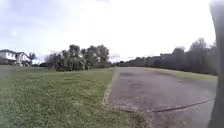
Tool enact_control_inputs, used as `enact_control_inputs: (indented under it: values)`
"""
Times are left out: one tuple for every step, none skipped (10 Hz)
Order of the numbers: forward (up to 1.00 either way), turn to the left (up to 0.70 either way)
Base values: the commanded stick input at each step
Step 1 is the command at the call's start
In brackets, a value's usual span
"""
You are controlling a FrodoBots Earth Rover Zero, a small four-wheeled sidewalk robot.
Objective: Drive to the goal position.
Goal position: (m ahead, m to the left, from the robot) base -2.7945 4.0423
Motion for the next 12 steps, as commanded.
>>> enact_control_inputs:
  values:
    - [0.0, 0.0]
    - [0.0, 0.0]
    - [0.01, 0.0]
    - [0.0, 0.0]
    - [0.0, 0.0]
    - [0.0, 0.0]
    - [0.0, 0.0]
    - [0.0, 0.0]
    - [0.0, 0.0]
    - [0.0, 0.0]
    - [0.0, 0.0]
    - [0.01, 0.0]
